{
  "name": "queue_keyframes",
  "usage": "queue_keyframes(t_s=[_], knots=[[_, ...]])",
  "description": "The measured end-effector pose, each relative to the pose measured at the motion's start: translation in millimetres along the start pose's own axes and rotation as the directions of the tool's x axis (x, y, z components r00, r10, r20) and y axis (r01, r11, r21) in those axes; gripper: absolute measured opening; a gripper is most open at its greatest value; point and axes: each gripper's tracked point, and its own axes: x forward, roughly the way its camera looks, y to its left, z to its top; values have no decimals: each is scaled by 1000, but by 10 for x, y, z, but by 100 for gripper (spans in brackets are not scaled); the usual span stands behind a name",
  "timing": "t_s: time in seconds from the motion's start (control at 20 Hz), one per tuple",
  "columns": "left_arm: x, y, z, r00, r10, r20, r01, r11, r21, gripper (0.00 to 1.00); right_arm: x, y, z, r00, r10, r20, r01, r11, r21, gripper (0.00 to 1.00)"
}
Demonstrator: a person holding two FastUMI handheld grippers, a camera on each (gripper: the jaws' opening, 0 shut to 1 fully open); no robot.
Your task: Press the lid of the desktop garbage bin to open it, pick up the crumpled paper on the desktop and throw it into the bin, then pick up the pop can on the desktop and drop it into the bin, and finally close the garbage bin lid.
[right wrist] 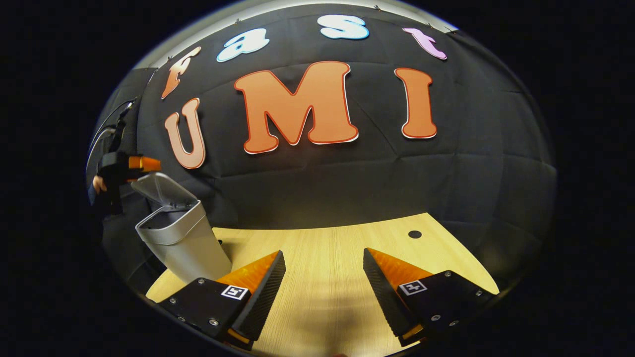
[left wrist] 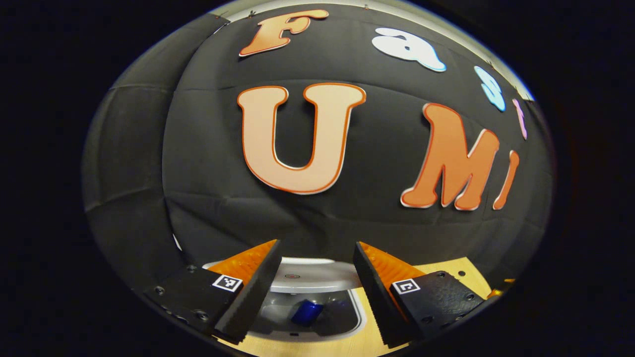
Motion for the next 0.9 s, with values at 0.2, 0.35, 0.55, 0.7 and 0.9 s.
queue_keyframes(t_s=[0.2, 0.35, 0.55, 0.7, 0.9], knots=[[-160, -24, -716, 998, 16, -62, -16, 1000, 2, 96, 3, 97, -32, 1000, 21, -11, -21, 1000, -9, 94], [-217, 10, -996, 997, 22, -73, -25, 999, -35, 97, -14, 163, -70, 999, 37, -22, -38, 999, -27, 94], [-201, 29, -1036, 998, 55, -27, -52, 993, 103, 98, -30, 195, -109, 999, 44, -32, -45, 998, -43, 94], [-208, -7, -1002, 999, 41, 7, -42, 996, 80, 97, -52, 227, -129, 998, 49, -37, -50, 998, -48, 94], [-214, -10, -998, 998, 39, 56, -43, 996, 72, 98, -67, 295, -148, 997, 63, -43, -65, 997, -50, 94]])
